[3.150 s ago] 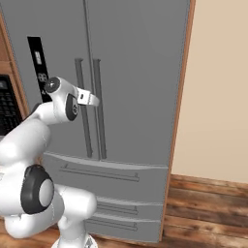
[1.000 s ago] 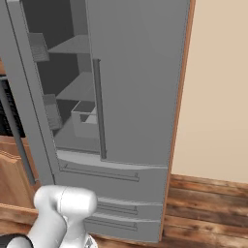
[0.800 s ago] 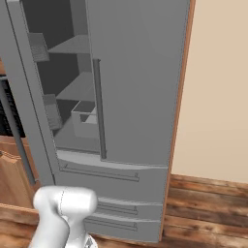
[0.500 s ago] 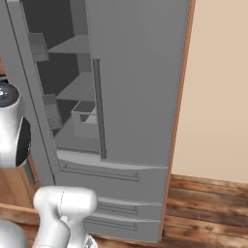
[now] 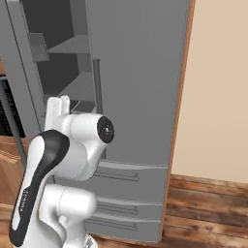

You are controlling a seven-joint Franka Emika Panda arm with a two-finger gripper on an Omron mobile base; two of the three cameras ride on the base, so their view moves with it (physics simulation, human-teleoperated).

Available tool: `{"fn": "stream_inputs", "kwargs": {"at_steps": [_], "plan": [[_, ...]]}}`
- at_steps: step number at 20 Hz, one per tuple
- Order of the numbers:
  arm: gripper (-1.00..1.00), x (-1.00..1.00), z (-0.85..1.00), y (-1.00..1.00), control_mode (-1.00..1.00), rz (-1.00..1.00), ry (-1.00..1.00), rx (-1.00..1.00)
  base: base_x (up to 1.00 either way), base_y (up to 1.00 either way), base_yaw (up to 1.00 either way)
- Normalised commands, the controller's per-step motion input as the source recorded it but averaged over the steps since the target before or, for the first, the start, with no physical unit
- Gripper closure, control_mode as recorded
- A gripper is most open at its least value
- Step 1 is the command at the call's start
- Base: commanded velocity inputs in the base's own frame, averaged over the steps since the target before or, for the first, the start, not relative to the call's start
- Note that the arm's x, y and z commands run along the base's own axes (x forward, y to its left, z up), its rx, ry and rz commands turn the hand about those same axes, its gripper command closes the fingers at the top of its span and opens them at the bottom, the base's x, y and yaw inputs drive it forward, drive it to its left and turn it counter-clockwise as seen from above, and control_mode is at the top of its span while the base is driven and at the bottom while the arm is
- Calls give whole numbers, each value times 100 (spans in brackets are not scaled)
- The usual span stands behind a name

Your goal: Retrieve the butter from the fridge and place it on a plate on the dining table. Then retrieve the butter knife by the fridge and place it near the plate.

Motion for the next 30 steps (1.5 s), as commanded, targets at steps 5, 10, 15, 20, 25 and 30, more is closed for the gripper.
{"fn": "stream_inputs", "kwargs": {"at_steps": [5,10,15,20,25,30], "plan": [[-100,76,-12,14,-100,12,6,3,0,0,0],[-100,45,-1,64,-100,0,0,0,0,0,0],[-100,37,-4,59,-100,0,2,0,0,0,0],[-100,9,0,47,-100,0,9,0,0,0,0],[-100,-1,0,68,-100,0,21,0,0,0,0],[-100,-12,-2,71,-100,-5,5,0,0,0,0]]}}
